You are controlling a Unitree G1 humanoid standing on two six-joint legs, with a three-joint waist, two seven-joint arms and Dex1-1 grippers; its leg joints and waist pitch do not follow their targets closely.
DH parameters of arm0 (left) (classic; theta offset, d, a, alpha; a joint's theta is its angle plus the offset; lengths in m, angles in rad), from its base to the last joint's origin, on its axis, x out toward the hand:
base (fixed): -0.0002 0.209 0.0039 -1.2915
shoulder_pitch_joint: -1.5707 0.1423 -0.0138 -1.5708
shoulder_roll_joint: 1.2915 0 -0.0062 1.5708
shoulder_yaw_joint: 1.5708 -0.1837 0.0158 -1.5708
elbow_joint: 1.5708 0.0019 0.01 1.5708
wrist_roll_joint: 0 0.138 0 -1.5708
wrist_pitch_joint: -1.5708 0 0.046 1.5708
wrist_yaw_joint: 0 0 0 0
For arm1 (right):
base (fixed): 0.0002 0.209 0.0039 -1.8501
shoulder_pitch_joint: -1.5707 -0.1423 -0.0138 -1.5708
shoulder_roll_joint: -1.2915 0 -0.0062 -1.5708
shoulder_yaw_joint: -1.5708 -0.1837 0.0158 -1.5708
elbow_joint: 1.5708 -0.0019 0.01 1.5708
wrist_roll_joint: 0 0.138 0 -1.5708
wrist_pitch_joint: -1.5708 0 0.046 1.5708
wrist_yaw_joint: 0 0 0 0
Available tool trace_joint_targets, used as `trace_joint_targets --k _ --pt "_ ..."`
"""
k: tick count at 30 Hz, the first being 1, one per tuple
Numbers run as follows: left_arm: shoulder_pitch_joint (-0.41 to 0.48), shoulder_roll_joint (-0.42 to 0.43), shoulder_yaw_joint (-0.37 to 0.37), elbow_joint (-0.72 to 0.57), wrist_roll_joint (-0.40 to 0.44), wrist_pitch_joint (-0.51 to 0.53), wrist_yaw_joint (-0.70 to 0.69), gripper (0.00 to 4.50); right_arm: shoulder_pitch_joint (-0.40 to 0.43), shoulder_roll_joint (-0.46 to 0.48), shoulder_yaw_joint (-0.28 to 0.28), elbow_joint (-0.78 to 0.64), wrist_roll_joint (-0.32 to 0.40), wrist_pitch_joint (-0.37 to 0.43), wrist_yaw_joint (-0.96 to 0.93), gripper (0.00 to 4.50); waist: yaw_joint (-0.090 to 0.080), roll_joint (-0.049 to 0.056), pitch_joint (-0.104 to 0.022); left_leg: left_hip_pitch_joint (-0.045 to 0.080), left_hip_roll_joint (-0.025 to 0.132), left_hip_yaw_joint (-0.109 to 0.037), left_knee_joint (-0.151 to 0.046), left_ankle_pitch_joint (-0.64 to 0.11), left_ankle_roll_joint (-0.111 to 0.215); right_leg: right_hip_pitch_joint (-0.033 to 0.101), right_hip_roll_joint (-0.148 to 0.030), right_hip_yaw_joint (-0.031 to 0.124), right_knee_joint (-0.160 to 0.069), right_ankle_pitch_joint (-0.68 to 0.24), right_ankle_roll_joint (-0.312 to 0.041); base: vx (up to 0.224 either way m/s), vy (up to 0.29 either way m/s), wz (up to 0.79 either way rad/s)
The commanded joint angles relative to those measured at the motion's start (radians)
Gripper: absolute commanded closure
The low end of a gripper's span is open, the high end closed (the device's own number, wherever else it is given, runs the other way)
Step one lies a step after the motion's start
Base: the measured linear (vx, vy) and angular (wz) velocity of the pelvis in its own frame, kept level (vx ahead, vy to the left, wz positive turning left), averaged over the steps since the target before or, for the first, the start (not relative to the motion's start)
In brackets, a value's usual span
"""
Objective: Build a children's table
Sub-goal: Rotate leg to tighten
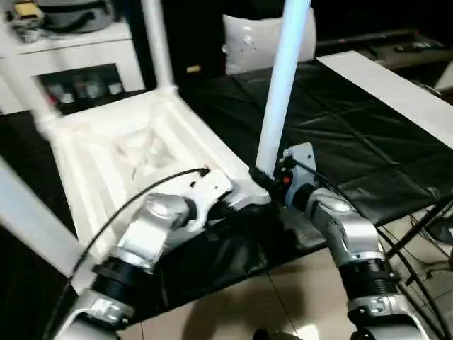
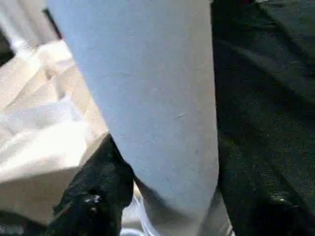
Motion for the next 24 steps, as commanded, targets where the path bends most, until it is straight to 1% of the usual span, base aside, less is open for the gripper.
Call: trace_joint_targets --k 1,2,3,4,5,6,7,8,9,10,11,12,13,14,15,16,17,18,19,20,21,22,24 --pt "-0.038 -0.033 -0.032 -0.055 -0.011 -0.038 0.006 4.5 0.013 0.045 0.061 0.023 0.029 0.004 0.045 1.55 0.006 -0.004 -0.057 -0.027 0.002 0.009 -0.071 -0.182 0.061 0.066 -0.084 0.065 -0.08 -0.488 0.079 0.0 0.0 0.0" --pt "-0.042 -0.027 -0.033 -0.047 -0.01 -0.046 0.003 4.5 0.021 0.037 0.06 0.008 0.037 0.005 0.067 1.45 0.008 -0.004 -0.058 -0.028 -0.002 0.011 -0.07 -0.154 0.063 0.066 -0.083 0.065 -0.078 -0.475 0.069 0.0 0.0 0.0" --pt "-0.042 -0.026 -0.033 -0.05 -0.006 -0.04 0.007 4.5 0.027 0.036 0.055 -0.008 0.038 0.013 0.071 1.37 0.012 -0.004 -0.062 -0.034 -0.002 0.008 -0.072 -0.104 0.073 0.071 -0.081 0.069 -0.07 -0.435 0.052 0.0 0.0 0.0" --pt "-0.042 -0.023 -0.031 -0.053 -0.004 -0.033 0.011 4.5 0.034 0.029 0.055 -0.024 0.042 0.015 0.079 1.28 0.016 -0.003 -0.065 -0.035 0.001 0.007 -0.073 -0.061 0.082 0.071 -0.079 0.074 -0.061 -0.394 0.034 0.0 0.0 0.0" --pt "-0.043 -0.017 -0.028 -0.053 -0.003 -0.033 0.01 4.5 0.043 0.015 0.056 -0.042 0.049 0.014 0.103 1.19 0.018 -0.003 -0.065 -0.035 0.002 0.007 -0.073 -0.043 0.086 0.071 -0.078 0.076 -0.058 -0.376 0.027 0.0 0.0 0.0" --pt "-0.042 -0.003 -0.028 -0.05 -0.004 -0.043 0.001 4.5 0.054 -0.011 0.059 -0.06 0.058 0.012 0.138 1.09 0.023 -0.002 -0.067 -0.034 0.007 0.005 -0.073 -0.012 0.096 0.072 -0.078 0.08 -0.051 -0.34 0.014 0.0 0.0 0.0" --pt "-0.042 0.01 -0.026 -0.046 -0.007 -0.052 -0.009 4.5 0.064 -0.038 0.062 -0.074 0.065 0.004 0.179 1.0 0.032 -0.003 -0.071 -0.037 0.01 0.004 -0.071 0.018 0.111 0.074 -0.077 0.084 -0.043 -0.303 0.006 0.0 0.0 0.0" --pt "-0.041 0.025 -0.028 -0.04 -0.008 -0.07 -0.023 4.5 0.073 -0.064 0.065 -0.086 0.073 -0.002 0.219 0.87 0.036 -0.002 -0.073 -0.036 0.012 0.003 -0.07 0.037 0.117 0.074 -0.078 0.086 -0.037 -0.282 -0.001 0.0 0.0 0.0" --pt "-0.038 0.041 -0.031 -0.034 -0.013 -0.096 -0.044 4.5 0.08 -0.091 0.061 -0.097 0.086 0.001 0.255 0.87 0.048 -0.003 -0.079 -0.039 0.012 0.002 -0.066 0.088 0.134 0.075 -0.078 0.09 -0.025 -0.223 -0.013 0.0 0.0 0.0" --pt "-0.034 0.067 -0.034 -0.021 -0.019 -0.131 -0.076 4.5 0.084 -0.129 0.044 -0.109 0.112 0.007 0.306 0.78 0.055 -0.007 -0.086 -0.048 0.009 0.001 -0.06 0.146 0.147 0.077 -0.078 0.095 -0.008 -0.158 -0.026 0.0 0.0 0.0" --pt "-0.033 0.073 -0.034 -0.017 -0.021 -0.138 -0.083 4.5 0.084 -0.138 0.037 -0.111 0.12 0.009 0.318 0.65 0.062 -0.006 -0.086 -0.048 0.01 0.001 -0.058 0.165 0.155 0.073 -0.078 0.097 -0.005 -0.139 -0.032 0.0 0.0 0.0" --pt "-0.029 0.091 -0.037 -0.011 -0.024 -0.159 -0.108 4.5 0.086 -0.164 0.027 -0.117 0.133 0.01 0.356 0.55 0.071 -0.009 -0.083 -0.051 0.007 0.006 -0.056 0.174 0.166 0.071 -0.076 0.098 -0.004 -0.14 -0.035 0.0 0.0 0.0" --pt "-0.026 0.108 -0.039 -0.005 -0.026 -0.172 -0.13 4.5 0.089 -0.193 0.023 -0.125 0.141 0.012 0.394 0.48 0.08 -0.01 -0.08 -0.051 0.002 0.013 -0.056 0.15 0.165 0.068 -0.075 0.1 -0.009 -0.184 -0.026 0.0 0.0 0.0" --pt "-0.025 0.119 -0.04 -0.001 -0.028 -0.183 -0.144 4.5 0.091 -0.212 0.024 -0.131 0.145 0.014 0.42 0.42 0.086 -0.009 -0.079 -0.05 0.0 0.016 -0.056 0.131 0.162 0.067 -0.074 0.099 -0.014 -0.218 -0.016 0.0 0.0 0.0" --pt "-0.024 0.135 -0.04 0.004 -0.035 -0.203 -0.17 4.5 0.096 -0.242 0.025 -0.141 0.153 0.019 0.46 0.35 0.097 -0.011 -0.075 -0.045 -0.001 0.024 -0.059 0.094 0.153 0.063 -0.07 0.098 -0.024 -0.29 0.006 0.0 0.0 0.0" --pt "-0.024 0.148 -0.04 0.009 -0.04 -0.213 -0.19 4.5 0.1 -0.269 0.028 -0.148 0.159 0.023 0.497 0.26 0.106 -0.01 -0.072 -0.039 -0.002 0.027 -0.061 0.064 0.143 0.058 -0.068 0.096 -0.034 -0.347 0.026 0.0 0.0 0.0" --pt "-0.024 0.161 -0.042 0.014 -0.044 -0.228 -0.208 4.5 0.103 -0.294 0.031 -0.154 0.165 0.029 0.531 0.26 0.108 -0.011 -0.072 -0.038 -0.001 0.028 -0.062 0.054 0.137 0.058 -0.066 0.096 -0.036 -0.364 0.034 0.0 0.0 0.0" --pt "-0.023 0.187 -0.052 0.02 -0.05 -0.265 -0.248 4.5 0.107 -0.333 0.036 -0.162 0.18 0.039 0.586 0.14 0.113 -0.011 -0.071 -0.035 0.0 0.028 -0.063 0.034 0.13 0.055 -0.063 0.094 -0.041 -0.391 0.048 0.0 0.0 0.0" --pt "-0.022 0.212 -0.064 0.022 -0.051 -0.284 -0.284 4.5 0.108 -0.363 0.04 -0.168 0.189 0.043 0.629 0.05 0.118 -0.011 -0.07 -0.034 0.001 0.026 -0.064 0.02 0.129 0.054 -0.061 0.094 -0.043 -0.403 0.056 0.0 0.0 0.0" --pt "-0.022 0.218 -0.068 0.024 -0.052 -0.293 -0.293 4.5 0.108 -0.369 0.041 -0.169 0.192 0.045 0.637 0.05 0.119 -0.011 -0.072 -0.035 0.003 0.025 -0.064 0.02 0.128 0.056 -0.062 0.095 -0.04 -0.397 0.056 0.0 0.0 0.0" --pt "-0.022 0.23 -0.076 0.028 -0.055 -0.312 -0.313 4.5 0.106 -0.381 0.044 -0.172 0.198 0.05 0.653 0.05 0.12 -0.01 -0.071 -0.034 0.005 0.024 -0.064 0.021 0.125 0.053 -0.062 0.096 -0.04 -0.393 0.053 0.0 0.0 0.0" --pt "-0.019 0.255 -0.092 0.029 -0.066 -0.345 -0.37 4.5 0.1 -0.408 0.058 -0.171 0.199 0.05 0.698 0.05 0.122 -0.013 -0.073 -0.035 0.003 0.024 -0.063 0.023 0.126 0.054 -0.062 0.096 -0.039 -0.386 0.05 0.0 0.0 0.0" --pt "-0.016 0.28 -0.111 0.031 -0.074 -0.384 -0.433 4.5 0.092 -0.435 0.077 -0.161 0.188 0.038 0.738 0.05 0.125 -0.013 -0.074 -0.036 0.003 0.023 -0.063 0.035 0.129 0.054 -0.062 0.098 -0.034 -0.371 0.041 0.0 0.0 0.0"
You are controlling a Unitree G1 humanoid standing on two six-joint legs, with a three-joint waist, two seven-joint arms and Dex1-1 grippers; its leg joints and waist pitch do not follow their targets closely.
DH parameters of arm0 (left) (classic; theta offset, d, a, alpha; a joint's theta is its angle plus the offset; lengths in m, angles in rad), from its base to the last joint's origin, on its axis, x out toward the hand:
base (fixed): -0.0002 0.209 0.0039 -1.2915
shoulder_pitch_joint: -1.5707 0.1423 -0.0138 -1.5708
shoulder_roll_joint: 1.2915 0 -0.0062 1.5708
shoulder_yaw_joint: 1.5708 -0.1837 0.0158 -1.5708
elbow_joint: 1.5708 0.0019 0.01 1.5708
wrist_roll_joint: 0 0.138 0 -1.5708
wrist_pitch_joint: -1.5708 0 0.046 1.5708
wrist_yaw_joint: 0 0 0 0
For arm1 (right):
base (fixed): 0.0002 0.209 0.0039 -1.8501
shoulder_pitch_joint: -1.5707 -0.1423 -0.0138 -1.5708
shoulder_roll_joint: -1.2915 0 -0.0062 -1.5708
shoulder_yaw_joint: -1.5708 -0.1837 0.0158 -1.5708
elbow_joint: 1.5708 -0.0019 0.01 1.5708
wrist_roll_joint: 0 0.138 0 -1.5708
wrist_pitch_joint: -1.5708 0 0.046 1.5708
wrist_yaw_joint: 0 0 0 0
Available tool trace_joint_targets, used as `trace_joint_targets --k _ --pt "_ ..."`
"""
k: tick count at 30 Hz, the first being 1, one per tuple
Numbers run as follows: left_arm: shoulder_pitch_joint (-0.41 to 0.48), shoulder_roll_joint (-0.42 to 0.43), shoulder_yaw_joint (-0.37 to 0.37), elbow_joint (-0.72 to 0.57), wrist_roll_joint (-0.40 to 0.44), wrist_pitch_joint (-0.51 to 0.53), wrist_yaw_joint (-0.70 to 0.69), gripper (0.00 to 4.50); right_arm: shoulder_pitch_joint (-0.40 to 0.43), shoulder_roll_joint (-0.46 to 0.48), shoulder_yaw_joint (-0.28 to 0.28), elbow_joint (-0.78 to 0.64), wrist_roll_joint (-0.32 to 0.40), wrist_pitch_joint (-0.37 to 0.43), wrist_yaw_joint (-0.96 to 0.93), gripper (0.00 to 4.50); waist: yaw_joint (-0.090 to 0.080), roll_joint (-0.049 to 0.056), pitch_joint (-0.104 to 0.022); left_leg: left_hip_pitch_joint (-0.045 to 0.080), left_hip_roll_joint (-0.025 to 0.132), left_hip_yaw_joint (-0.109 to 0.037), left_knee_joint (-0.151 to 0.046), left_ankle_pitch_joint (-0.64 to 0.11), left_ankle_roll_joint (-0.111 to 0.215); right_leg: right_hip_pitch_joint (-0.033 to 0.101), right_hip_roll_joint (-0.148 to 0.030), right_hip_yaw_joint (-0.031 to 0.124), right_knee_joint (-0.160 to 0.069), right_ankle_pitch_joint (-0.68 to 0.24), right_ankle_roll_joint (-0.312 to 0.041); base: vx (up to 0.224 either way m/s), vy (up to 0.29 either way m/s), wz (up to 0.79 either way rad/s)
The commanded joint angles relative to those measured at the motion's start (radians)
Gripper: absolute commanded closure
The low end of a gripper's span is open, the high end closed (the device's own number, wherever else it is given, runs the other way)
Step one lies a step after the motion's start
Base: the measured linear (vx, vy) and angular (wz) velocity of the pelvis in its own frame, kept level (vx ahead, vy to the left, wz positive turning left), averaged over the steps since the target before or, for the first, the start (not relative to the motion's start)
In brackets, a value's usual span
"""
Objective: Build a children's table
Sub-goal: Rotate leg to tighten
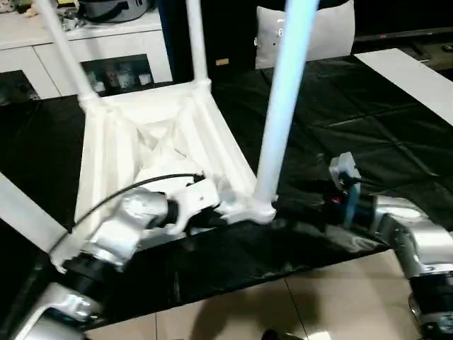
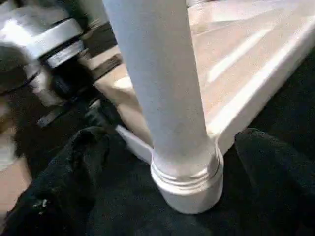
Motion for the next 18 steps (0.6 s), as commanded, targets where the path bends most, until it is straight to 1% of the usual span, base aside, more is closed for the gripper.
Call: trace_joint_targets --k 1,2,3,6,7,8,9,10,11,13,15,16,17,18 --pt "-0.009 0.02 -0.051 -0.017 -0.002 -0.064 -0.095 4.5 -0.02 -0.015 0.024 -0.011 -0.009 -0.01 0.043 0.05 0.007 -0.017 -0.074 -0.025 0.014 0.013 -0.061 0.037 0.124 0.089 -0.062 0.068 -0.065 -0.364 0.05 0.0 0.0 0.0" --pt "-0.016 0.044 -0.072 -0.006 -0.001 -0.097 -0.154 4.5 -0.039 -0.031 0.048 0.021 -0.039 -0.04 0.066 0.05 0.015 -0.016 -0.076 -0.021 0.021 0.012 -0.06 0.067 0.128 0.084 -0.064 0.071 -0.059 -0.341 0.033 0.0 0.0 0.0" --pt "-0.018 0.047 -0.076 -0.004 -0.001 -0.104 -0.163 4.5 -0.043 -0.033 0.052 0.028 -0.044 -0.046 0.07 0.05 0.02 -0.015 -0.077 -0.022 0.02 0.012 -0.059 0.073 0.128 0.084 -0.064 0.071 -0.056 -0.337 0.028 0.0 0.0 0.0" --pt "-0.031 0.059 -0.09 0.013 0.001 -0.131 -0.203 4.5 -0.064 -0.04 0.071 0.058 -0.054 -0.056 0.096 0.05 0.037 -0.015 -0.078 -0.018 0.023 0.016 -0.059 0.094 0.127 0.082 -0.066 0.075 -0.052 -0.322 0.012 0.0 0.0 0.0" --pt "-0.035 0.062 -0.095 0.017 0.001 -0.141 -0.217 4.5 -0.069 -0.045 0.082 0.063 -0.055 -0.061 0.116 0.2 0.041 -0.015 -0.079 -0.018 0.025 0.016 -0.058 0.097 0.126 0.083 -0.066 0.076 -0.049 -0.317 0.01 0.0 0.0 0.0" --pt "-0.051 0.069 -0.11 0.033 0.002 -0.163 -0.242 4.5 -0.078 -0.057 0.111 0.074 -0.06 -0.078 0.169 0.31 0.048 -0.016 -0.079 -0.017 0.027 0.016 -0.058 0.104 0.127 0.082 -0.067 0.077 -0.048 -0.31 0.007 0.0 0.0 0.0" --pt "-0.057 0.07 -0.114 0.042 0.003 -0.176 -0.251 4.5 -0.082 -0.061 0.122 0.079 -0.061 -0.085 0.186 0.39 0.053 -0.016 -0.079 -0.017 0.026 0.016 -0.058 0.098 0.13 0.082 -0.065 0.076 -0.047 -0.315 0.005 0.0 0.0 0.0" --pt "-0.069 0.067 -0.119 0.06 0.006 -0.19 -0.257 4.5 -0.09 -0.065 0.14 0.088 -0.07 -0.098 0.204 0.39 0.055 -0.02 -0.079 -0.017 0.028 0.017 -0.059 0.096 0.127 0.082 -0.068 0.078 -0.046 -0.315 0.003 0.0 0.0 0.0" --pt "-0.072 0.066 -0.12 0.065 0.007 -0.194 -0.259 4.5 -0.092 -0.066 0.144 0.09 -0.072 -0.102 0.209 0.42 0.058 -0.019 -0.08 -0.019 0.026 0.017 -0.058 0.097 0.125 0.083 -0.067 0.078 -0.046 -0.318 0.005 0.0 0.0 0.0" --pt "-0.086 0.06 -0.124 0.082 0.011 -0.207 -0.265 4.5 -0.1 -0.063 0.159 0.093 -0.076 -0.107 0.227 0.7 0.062 -0.019 -0.079 -0.019 0.026 0.019 -0.058 0.096 0.121 0.082 -0.068 0.078 -0.047 -0.324 0.007 0.0 0.0 0.0" --pt "-0.098 0.052 -0.124 0.101 0.013 -0.22 -0.27 4.5 -0.11 -0.057 0.17 0.103 -0.079 -0.12 0.247 0.78 0.072 -0.021 -0.08 -0.018 0.026 0.02 -0.057 0.088 0.116 0.082 -0.067 0.077 -0.05 -0.343 0.018 0.0 0.0 0.0" --pt "-0.103 0.048 -0.124 0.109 0.013 -0.225 -0.273 4.5 -0.116 -0.055 0.175 0.111 -0.081 -0.13 0.256 0.86 0.073 -0.024 -0.081 -0.018 0.026 0.02 -0.057 0.088 0.115 0.082 -0.067 0.077 -0.05 -0.344 0.022 0.0 0.0 0.0" --pt "-0.107 0.044 -0.124 0.115 0.014 -0.229 -0.275 4.5 -0.124 -0.049 0.181 0.121 -0.082 -0.135 0.264 0.99 0.074 -0.023 -0.08 -0.018 0.026 0.021 -0.058 0.088 0.114 0.081 -0.067 0.077 -0.049 -0.346 0.022 0.0 0.0 0.0" --pt "-0.109 0.042 -0.125 0.118 0.014 -0.232 -0.277 4.5 -0.128 -0.046 0.184 0.128 -0.082 -0.137 0.27 0.99 0.074 -0.024 -0.081 -0.02 0.025 0.02 -0.058 0.086 0.113 0.082 -0.067 0.076 -0.049 -0.348 0.025 0.0 0.0 0.0"
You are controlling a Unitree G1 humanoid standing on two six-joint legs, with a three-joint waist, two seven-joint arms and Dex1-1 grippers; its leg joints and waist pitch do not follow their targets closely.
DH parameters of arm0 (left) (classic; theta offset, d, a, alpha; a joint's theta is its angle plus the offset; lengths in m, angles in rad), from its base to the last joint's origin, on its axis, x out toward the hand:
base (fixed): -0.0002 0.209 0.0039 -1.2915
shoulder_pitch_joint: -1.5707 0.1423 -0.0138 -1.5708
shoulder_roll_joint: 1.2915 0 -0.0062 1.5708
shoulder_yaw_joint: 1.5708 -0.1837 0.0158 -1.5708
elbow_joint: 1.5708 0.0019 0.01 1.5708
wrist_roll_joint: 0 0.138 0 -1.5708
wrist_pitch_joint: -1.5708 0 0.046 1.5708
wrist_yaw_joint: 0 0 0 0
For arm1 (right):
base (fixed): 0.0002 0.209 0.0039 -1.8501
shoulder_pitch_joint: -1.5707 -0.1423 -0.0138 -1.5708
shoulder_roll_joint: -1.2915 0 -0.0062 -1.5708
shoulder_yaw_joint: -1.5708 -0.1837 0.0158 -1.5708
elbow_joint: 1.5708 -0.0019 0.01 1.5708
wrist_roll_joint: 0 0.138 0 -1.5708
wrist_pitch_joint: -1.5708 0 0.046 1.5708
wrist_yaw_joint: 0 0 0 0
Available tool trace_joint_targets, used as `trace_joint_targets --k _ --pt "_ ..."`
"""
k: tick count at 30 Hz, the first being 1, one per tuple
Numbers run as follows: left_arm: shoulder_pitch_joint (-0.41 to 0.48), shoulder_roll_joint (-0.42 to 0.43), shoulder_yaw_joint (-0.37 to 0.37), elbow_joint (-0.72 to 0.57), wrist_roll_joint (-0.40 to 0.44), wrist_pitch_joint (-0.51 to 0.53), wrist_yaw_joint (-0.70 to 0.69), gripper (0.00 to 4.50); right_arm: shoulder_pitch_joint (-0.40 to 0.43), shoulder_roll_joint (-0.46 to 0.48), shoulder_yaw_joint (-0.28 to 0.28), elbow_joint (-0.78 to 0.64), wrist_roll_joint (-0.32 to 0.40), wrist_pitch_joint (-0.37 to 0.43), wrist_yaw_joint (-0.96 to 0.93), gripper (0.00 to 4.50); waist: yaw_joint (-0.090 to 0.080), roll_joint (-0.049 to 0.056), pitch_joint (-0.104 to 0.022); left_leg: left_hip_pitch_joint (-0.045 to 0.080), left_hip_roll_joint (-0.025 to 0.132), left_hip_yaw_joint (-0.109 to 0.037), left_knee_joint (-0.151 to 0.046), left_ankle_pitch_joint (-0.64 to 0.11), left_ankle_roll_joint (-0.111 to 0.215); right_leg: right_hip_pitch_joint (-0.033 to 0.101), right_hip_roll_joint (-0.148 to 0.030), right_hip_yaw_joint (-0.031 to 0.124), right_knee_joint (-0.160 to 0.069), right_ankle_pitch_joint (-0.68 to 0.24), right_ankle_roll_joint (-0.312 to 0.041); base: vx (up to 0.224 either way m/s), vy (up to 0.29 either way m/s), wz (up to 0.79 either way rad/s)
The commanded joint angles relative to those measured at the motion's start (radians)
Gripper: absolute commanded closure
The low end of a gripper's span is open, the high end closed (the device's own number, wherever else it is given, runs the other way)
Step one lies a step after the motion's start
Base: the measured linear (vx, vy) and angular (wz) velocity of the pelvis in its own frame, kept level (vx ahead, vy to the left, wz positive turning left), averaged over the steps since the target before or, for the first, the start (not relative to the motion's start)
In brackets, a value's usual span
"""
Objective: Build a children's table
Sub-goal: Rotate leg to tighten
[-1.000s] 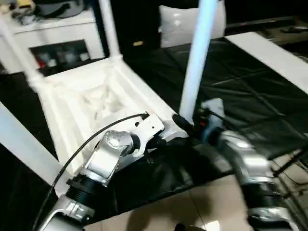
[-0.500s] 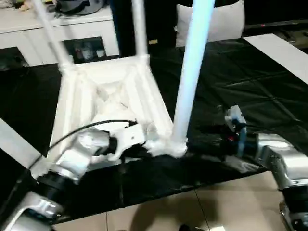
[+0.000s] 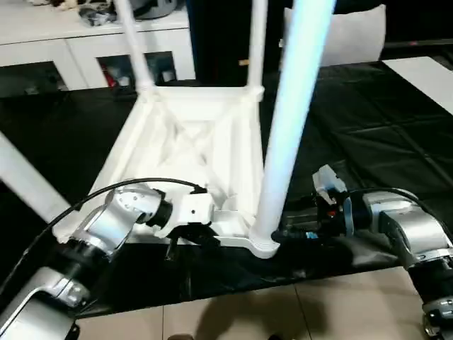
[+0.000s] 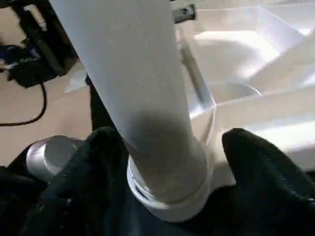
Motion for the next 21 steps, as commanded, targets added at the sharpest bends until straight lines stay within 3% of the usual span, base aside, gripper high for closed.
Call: trace_joint_targets --k 1,7,12,21 --pt "-0.018 -0.01 -0.038 -0.002 0.016 -0.036 -0.045 4.5 -0.025 0.006 0.015 0.018 -0.004 -0.02 0.025 1.14 -0.006 -0.021 -0.079 -0.019 0.025 0.019 -0.06 0.085 0.113 0.082 -0.066 0.073 -0.053 -0.35 0.027 0.0 0.0 0.0" --pt "-0.023 -0.013 -0.041 0.02 0.012 -0.056 -0.048 4.5 -0.046 0.019 0.031 0.064 -0.007 -0.038 0.054 1.52 -0.003 -0.021 -0.082 -0.021 0.028 0.018 -0.059 0.1 0.113 0.083 -0.067 0.074 -0.049 -0.329 0.022 0.0 0.0 0.0" --pt "-0.023 -0.016 -0.039 0.033 0.013 -0.064 -0.047 4.5 -0.054 0.027 0.035 0.08 -0.006 -0.045 0.063 1.92 -0.004 -0.023 -0.08 -0.02 0.024 0.021 -0.06 0.079 0.107 0.082 -0.065 0.07 -0.056 -0.363 0.037 0.0 0.0 0.0" --pt "0.015 -0.031 -0.007 -0.009 -0.022 0.005 -0.009 4.5 -0.019 0.056 0.025 0.051 0.017 -0.038 0.046 2.47 -0.006 -0.025 -0.081 -0.022 0.025 0.02 -0.059 0.088 0.103 0.083 -0.065 0.07 -0.054 -0.355 0.046 0.0 0.0 0.0"
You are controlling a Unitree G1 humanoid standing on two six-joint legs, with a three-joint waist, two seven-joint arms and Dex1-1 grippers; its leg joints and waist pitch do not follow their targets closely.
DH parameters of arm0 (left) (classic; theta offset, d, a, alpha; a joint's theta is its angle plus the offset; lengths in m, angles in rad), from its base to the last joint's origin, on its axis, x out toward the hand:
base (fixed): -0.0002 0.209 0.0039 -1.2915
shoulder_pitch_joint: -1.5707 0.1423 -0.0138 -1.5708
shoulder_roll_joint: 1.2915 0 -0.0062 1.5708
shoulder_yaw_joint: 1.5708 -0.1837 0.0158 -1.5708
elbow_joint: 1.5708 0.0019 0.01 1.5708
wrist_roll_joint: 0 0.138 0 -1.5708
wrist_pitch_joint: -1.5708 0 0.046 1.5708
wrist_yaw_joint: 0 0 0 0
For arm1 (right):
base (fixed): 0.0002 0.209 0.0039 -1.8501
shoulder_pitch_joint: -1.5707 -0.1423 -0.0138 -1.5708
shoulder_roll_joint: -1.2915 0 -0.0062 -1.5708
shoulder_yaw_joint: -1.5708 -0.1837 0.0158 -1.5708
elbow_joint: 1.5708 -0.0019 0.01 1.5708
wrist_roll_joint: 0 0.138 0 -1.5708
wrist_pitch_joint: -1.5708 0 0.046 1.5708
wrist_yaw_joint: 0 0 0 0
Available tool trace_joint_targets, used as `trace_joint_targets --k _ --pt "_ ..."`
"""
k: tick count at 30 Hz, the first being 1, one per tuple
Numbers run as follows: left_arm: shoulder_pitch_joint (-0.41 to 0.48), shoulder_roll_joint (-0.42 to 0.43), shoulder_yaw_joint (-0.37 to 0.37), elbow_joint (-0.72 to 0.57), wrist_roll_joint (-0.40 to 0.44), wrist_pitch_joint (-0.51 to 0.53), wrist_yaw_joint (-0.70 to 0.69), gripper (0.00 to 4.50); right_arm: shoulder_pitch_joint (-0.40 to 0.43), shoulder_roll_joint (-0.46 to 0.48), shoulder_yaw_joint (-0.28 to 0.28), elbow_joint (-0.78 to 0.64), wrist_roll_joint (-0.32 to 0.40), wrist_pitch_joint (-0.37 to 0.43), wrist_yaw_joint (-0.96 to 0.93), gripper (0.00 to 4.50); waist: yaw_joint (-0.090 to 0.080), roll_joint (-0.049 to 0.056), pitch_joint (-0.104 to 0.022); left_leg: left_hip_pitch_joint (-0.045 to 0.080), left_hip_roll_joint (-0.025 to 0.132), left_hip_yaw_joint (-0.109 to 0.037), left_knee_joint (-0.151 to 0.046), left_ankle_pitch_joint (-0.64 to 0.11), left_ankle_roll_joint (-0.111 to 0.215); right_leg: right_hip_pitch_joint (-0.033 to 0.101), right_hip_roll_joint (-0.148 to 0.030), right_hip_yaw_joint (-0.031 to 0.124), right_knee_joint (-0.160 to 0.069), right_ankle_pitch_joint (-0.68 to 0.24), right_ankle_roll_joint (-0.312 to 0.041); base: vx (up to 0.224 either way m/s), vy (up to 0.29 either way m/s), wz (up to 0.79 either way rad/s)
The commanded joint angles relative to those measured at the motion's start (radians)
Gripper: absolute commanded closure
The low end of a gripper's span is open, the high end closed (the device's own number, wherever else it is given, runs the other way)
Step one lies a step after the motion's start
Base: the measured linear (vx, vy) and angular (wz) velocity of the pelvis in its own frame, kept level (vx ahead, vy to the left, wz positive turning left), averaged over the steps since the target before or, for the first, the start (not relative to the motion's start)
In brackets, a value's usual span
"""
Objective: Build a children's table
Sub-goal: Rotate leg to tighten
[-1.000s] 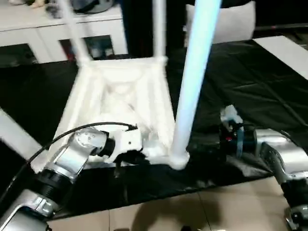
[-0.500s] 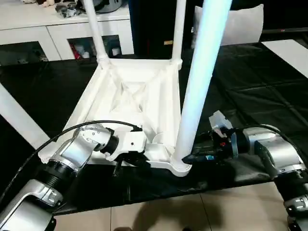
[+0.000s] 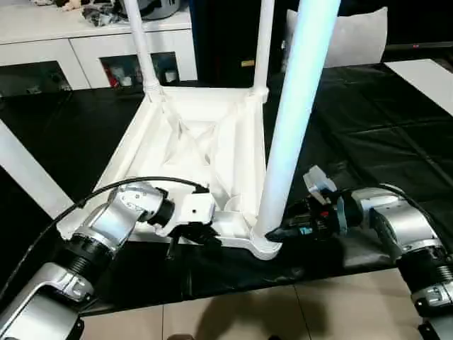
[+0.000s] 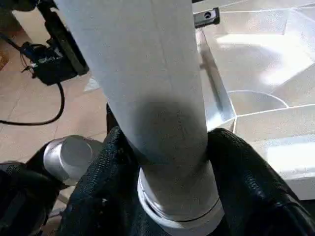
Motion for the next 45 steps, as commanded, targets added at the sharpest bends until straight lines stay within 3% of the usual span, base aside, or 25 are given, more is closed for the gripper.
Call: trace_joint_targets --k 1,4,8,11,14,15,17,21,22,23,24,28,29,31,35,38,41,45 --pt "0.022 -0.026 -0.007 -0.061 -0.021 0.059 0.018 4.5 0.025 0.03 -0.002 -0.05 0.027 0.012 -0.038 2.5 -0.007 -0.02 -0.078 -0.023 0.026 0.019 -0.061 0.091 0.102 0.084 -0.066 0.071 -0.055 -0.352 0.043 0.0 0.0 0.0" --pt "0.042 -0.048 0.017 -0.112 -0.037 0.138 0.071 4.5 0.051 0.051 -0.013 -0.081 0.026 0.027 -0.1 2.54 -0.011 -0.021 -0.078 -0.021 0.028 0.019 -0.062 0.09 0.096 0.084 -0.066 0.07 -0.056 -0.354 0.042 0.0 0.0 0.0" --pt "0.078 -0.104 0.047 -0.208 -0.053 0.266 0.172 4.5 0.079 0.129 -0.04 -0.089 -0.021 0.03 -0.301 2.55 -0.021 -0.021 -0.071 -0.019 0.02 0.023 -0.066 0.04 0.074 0.083 -0.063 0.062 -0.075 -0.426 0.068 0.0 0.0 0.0" --pt "0.095 -0.16 0.059 -0.255 -0.04 0.334 0.261 4.5 0.089 0.201 -0.058 -0.078 -0.06 0.013 -0.457 2.57 -0.064 -0.022 -0.066 -0.026 0.011 0.022 -0.066 -0.022 0.051 0.09 -0.058 0.044 -0.095 -0.474 0.111 0.0 0.0 0.0" --pt "0.097 -0.25 0.076 -0.274 -0.014 0.406 0.386 4.5 0.082 0.296 -0.074 -0.065 -0.086 0.024 -0.626 2.6 -0.112 -0.017 -0.065 -0.023 0.005 0.022 -0.06 -0.084 0.064 0.09 -0.049 0.027 -0.114 -0.499 0.144 0.0 0.0 0.0" --pt "0.096 -0.264 0.078 -0.274 -0.006 0.416 0.41 4.5 0.08 0.314 -0.078 -0.064 -0.091 0.028 -0.654 2.6 -0.119 -0.017 -0.063 -0.022 0.003 0.021 -0.06 -0.095 0.069 0.089 -0.049 0.024 -0.12 -0.509 0.148 0.0 0.0 0.0" --pt "0.088 -0.295 0.08 -0.262 0.013 0.428 0.462 4.5 0.063 0.362 -0.087 -0.042 -0.113 0.031 -0.751 2.6 -0.138 -0.009 -0.064 -0.019 0.013 0.012 -0.064 -0.115 0.078 0.093 -0.052 0.023 -0.122 -0.498 0.142 0.0 0.0 0.0" --pt "0.067 -0.343 0.076 -0.234 0.062 0.44 0.568 4.5 0.011 0.458 -0.152 0.035 -0.116 0.064 -0.955 2.6 -0.171 -0.007 -0.065 -0.022 0.012 0.004 -0.065 -0.138 0.071 0.098 -0.058 0.024 -0.119 -0.494 0.127 0.0 0.0 0.0" --pt "0.049 -0.368 0.083 -0.217 0.077 0.444 0.615 4.5 0.0 0.485 -0.165 0.052 -0.109 0.049 -0.977 2.26 -0.178 -0.007 -0.065 -0.024 0.011 0.003 -0.065 -0.135 0.074 0.098 -0.06 0.025 -0.119 -0.487 0.119 0.0 0.0 0.0" --pt "0.049 -0.368 0.083 -0.217 0.077 0.444 0.615 4.5 0.0 0.485 -0.165 0.052 -0.109 0.049 -0.977 2.05 -0.176 -0.006 -0.067 -0.02 0.01 0.004 -0.065 -0.122 0.078 0.095 -0.063 0.031 -0.116 -0.474 0.109 0.0 0.0 0.0" --pt "0.049 -0.368 0.083 -0.217 0.077 0.444 0.615 4.5 0.0 0.485 -0.165 0.052 -0.109 0.049 -0.977 1.91 -0.175 -0.007 -0.068 -0.025 0.01 0.002 -0.066 -0.107 0.081 0.099 -0.066 0.034 -0.109 -0.455 0.1 0.0 0.0 0.0" --pt "0.026 -0.361 0.09 -0.189 0.096 0.439 0.634 4.5 0.031 0.454 -0.158 0.011 -0.115 0.02 -0.926 1.88 -0.163 -0.007 -0.076 -0.033 0.013 -0.001 -0.063 0.013 0.108 0.1 -0.071 0.056 -0.077 -0.329 0.032 0.0 0.0 0.0" --pt "0.025 -0.355 0.092 -0.184 0.097 0.435 0.632 4.5 0.038 0.442 -0.158 0.001 -0.113 0.017 -0.908 1.88 -0.153 -0.008 -0.08 -0.032 0.016 0.0 -0.06 0.073 0.127 0.1 -0.073 0.063 -0.062 -0.271 0.003 0.0 0.0 0.0" --pt "0.022 -0.337 0.097 -0.162 0.098 0.408 0.621 4.5 0.055 0.397 -0.157 -0.023 -0.103 0.01 -0.844 1.88 -0.144 -0.008 -0.08 -0.034 0.019 0.0 -0.058 0.11 0.143 0.099 -0.073 0.066 -0.054 -0.236 -0.016 0.0 0.0 0.0" --pt "0.024 -0.279 0.091 -0.121 0.093 0.334 0.551 4.5 0.08 0.285 -0.159 -0.07 -0.075 0.0 -0.693 1.84 -0.118 -0.011 -0.077 -0.025 0.018 0.008 -0.06 0.076 0.157 0.095 -0.07 0.068 -0.062 -0.287 -0.009 0.0 0.0 0.0" --pt "0.02 -0.233 0.082 -0.098 0.091 0.296 0.496 4.5 0.085 0.203 -0.173 -0.101 -0.044 0.007 -0.586 1.49 -0.098 -0.016 -0.071 -0.02 0.015 0.014 -0.063 0.023 0.136 0.091 -0.068 0.067 -0.074 -0.38 0.02 0.0 0.0 0.0" --pt "0.024 -0.181 0.062 -0.097 0.084 0.258 0.406 4.5 0.085 0.117 -0.177 -0.119 -0.016 0.019 -0.467 1.31 -0.093 -0.019 -0.07 -0.02 0.015 0.014 -0.065 -0.011 0.124 0.09 -0.066 0.063 -0.081 -0.418 0.045 0.0 0.0 0.0" --pt "0.033 -0.128 0.037 -0.103 0.072 0.21 0.316 4.5 0.084 0.055 -0.158 -0.125 -0.008 0.027 -0.372 1.05 -0.087 -0.018 -0.073 -0.022 0.017 0.012 -0.064 0.014 0.122 0.09 -0.067 0.065 -0.075 -0.387 0.035 0.0 0.0 0.0"
